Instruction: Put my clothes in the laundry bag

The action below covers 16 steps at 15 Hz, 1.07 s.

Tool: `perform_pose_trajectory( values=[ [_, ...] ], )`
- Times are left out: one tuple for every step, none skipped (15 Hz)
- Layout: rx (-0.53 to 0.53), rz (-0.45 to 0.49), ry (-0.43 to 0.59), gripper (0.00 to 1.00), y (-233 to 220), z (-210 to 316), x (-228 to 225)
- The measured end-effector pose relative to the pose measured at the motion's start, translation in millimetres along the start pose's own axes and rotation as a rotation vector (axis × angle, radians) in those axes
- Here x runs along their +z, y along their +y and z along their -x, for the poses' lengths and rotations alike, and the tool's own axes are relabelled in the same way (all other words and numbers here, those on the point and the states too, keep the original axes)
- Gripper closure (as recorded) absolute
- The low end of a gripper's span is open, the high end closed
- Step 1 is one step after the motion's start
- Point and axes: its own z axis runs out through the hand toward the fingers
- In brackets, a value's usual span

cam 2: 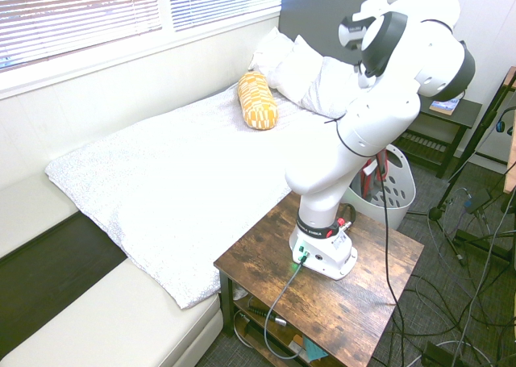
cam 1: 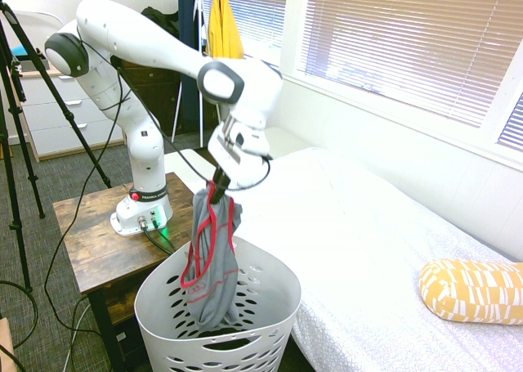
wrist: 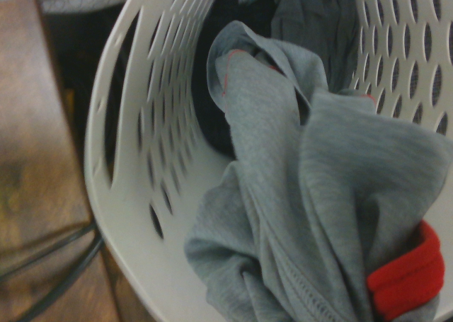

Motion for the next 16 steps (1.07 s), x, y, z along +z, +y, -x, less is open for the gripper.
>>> perform_pose_trajectory(
  values=[
    [0.033, -0.041, 0.017, 0.0, -17, 1, 39],
    [0.068, -0.091, 0.03, 0.0, -31, 6, 77],
    [0.102, -0.136, 0.039, 0.0, -37, 12, 108],
    [0.13, -0.16, 0.039, 0.0, -37, 19, 134],
    [0.159, -0.184, 0.037, 0.0, -35, 26, 156],
    [0.188, -0.198, 0.041, 0.0, -32, 31, 170],
    [0.206, -0.198, 0.044, 0.0, -31, 34, 178],
    [0.22, -0.197, 0.052, 0.0, -34, 32, 179],
    [0.221, -0.182, 0.062, 0.0, -37, 28, 177],
    [0.224, -0.193, 0.082, 0.0, -44, 20, 169],
    [0.223, -0.225, 0.124, 0.0, -52, 8, 152],
    [0.201, -0.224, 0.178, 0.0, -60, -8, 123],
    [0.178, -0.206, 0.233, 0.0, -72, -25, 88],
    [0.159, -0.197, 0.287, 0.0, -88, -37, 47],
    [0.137, -0.197, 0.341, 0.0, -108, -42, 5],
    [0.111, -0.204, 0.394, 0.0, -137, -39, -35]
  ],
)
